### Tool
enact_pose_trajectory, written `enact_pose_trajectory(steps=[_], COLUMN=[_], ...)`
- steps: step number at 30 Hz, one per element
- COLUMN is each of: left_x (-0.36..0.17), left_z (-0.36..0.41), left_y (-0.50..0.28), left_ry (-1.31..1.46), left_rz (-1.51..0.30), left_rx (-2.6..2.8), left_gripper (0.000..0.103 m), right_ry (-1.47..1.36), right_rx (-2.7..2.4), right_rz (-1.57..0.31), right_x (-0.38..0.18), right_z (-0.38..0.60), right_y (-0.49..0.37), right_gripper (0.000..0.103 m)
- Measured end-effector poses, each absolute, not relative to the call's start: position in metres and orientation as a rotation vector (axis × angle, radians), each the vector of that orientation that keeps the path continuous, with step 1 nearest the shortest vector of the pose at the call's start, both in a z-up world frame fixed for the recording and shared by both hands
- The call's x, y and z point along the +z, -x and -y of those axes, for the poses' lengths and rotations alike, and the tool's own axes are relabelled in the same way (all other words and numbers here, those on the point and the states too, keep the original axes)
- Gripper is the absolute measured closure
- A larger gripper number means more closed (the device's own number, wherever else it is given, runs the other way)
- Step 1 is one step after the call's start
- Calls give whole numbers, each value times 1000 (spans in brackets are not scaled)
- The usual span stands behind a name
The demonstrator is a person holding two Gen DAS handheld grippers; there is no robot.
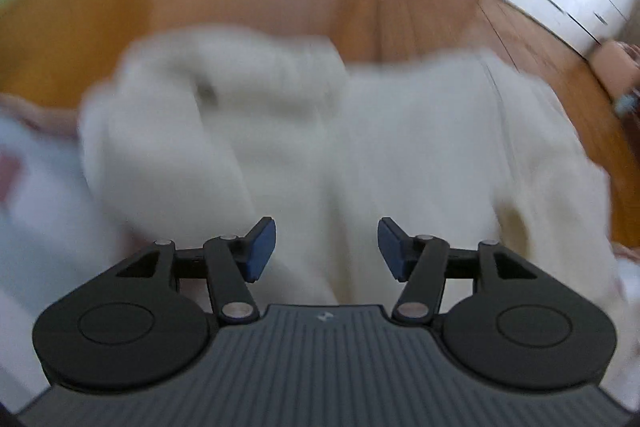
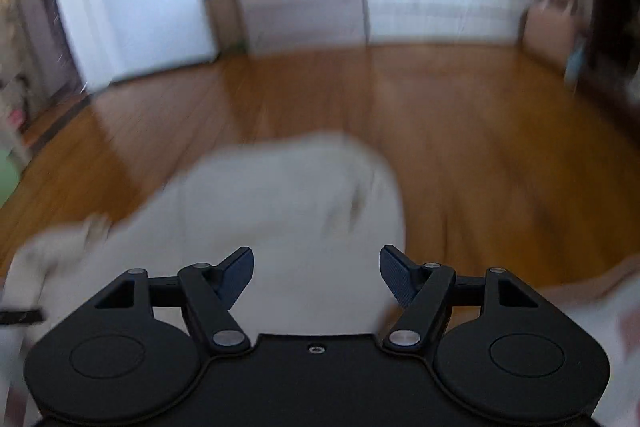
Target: Fold clothes
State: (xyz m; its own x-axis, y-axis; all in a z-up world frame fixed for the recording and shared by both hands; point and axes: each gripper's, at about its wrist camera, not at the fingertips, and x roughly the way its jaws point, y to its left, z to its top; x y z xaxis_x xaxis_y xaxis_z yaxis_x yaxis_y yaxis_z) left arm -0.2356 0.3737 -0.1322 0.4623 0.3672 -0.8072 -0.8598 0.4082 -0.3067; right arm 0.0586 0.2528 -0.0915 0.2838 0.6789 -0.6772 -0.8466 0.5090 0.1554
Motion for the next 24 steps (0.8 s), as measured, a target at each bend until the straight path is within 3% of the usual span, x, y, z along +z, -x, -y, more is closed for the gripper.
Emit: enact_pose_trajectory(steps=[9, 20, 24], left_x=[-125, -112, -117], left_z=[-318, -225, -190], left_y=[224, 170, 158], left_ry=[777, 565, 420], left_rz=[-740, -811, -877], left_rx=[651, 249, 153], left_gripper=[42, 39, 37], right_ry=[250, 574, 500], right_rx=[1001, 1100, 1100], right_rz=[-854, -807, -806], right_x=[-103, -135, -136], right_z=[-166, -156, -153], right_y=[-41, -8, -12], right_gripper=[28, 33, 33])
